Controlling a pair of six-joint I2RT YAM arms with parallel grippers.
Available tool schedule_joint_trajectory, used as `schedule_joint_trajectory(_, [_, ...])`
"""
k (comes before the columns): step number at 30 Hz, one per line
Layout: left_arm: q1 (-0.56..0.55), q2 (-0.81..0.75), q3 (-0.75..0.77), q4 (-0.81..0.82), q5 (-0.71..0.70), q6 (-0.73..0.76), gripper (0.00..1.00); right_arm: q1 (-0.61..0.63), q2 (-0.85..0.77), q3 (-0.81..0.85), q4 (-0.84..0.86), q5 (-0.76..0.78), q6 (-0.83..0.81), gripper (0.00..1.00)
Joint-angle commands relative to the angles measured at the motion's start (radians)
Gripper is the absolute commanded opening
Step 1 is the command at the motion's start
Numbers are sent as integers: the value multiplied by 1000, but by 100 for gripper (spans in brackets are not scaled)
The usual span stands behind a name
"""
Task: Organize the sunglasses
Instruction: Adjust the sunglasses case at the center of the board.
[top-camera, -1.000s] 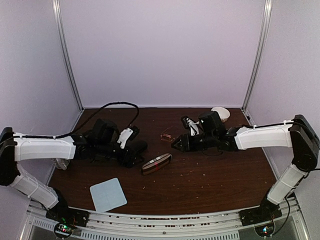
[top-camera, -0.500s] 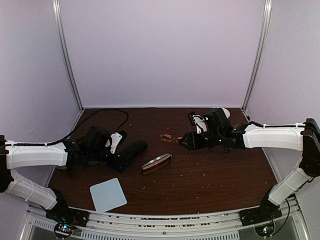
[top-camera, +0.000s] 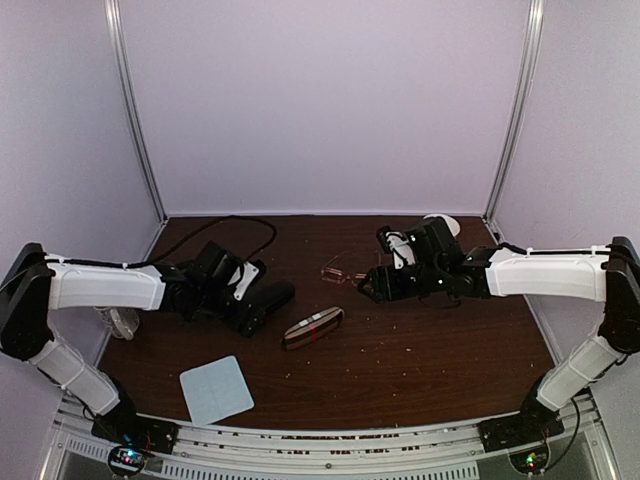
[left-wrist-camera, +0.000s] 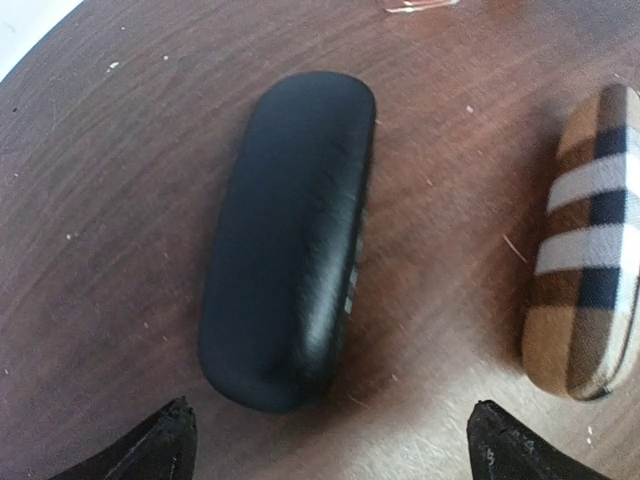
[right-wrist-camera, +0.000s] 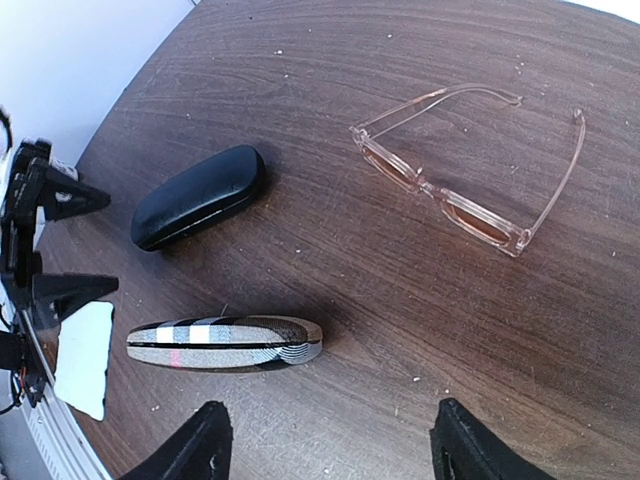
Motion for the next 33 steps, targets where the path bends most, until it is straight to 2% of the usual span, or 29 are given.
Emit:
schedule_joint_trajectory(1, [54, 85, 99, -31, 27, 77, 98, -2, -4, -18, 11, 6, -7, 71])
schedule_joint_trajectory(7, [106, 194, 179, -20, 100, 110, 98, -2, -5, -49, 35, -9, -12, 75])
schedule_joint_trajectory(15, [159, 293, 213, 15, 172, 127, 97, -2, 12, -53, 46, -22, -18, 78])
schedule_joint_trajectory(18, [160, 307, 194, 57, 206, 127, 89, -2, 22, -48, 47, -26, -19, 78])
schedule_joint_trajectory(22, [159, 297, 167, 90, 263, 120, 66, -2, 34, -42, 50, -29, -18, 80])
schedule_joint_trajectory(24, [156, 286, 144, 113, 290, 112, 59, -2, 41, -37, 50, -32, -18, 80])
schedule_joint_trajectory(33, [80, 225, 44, 148, 302, 15, 51, -2, 55, -23, 52, -40, -13, 82])
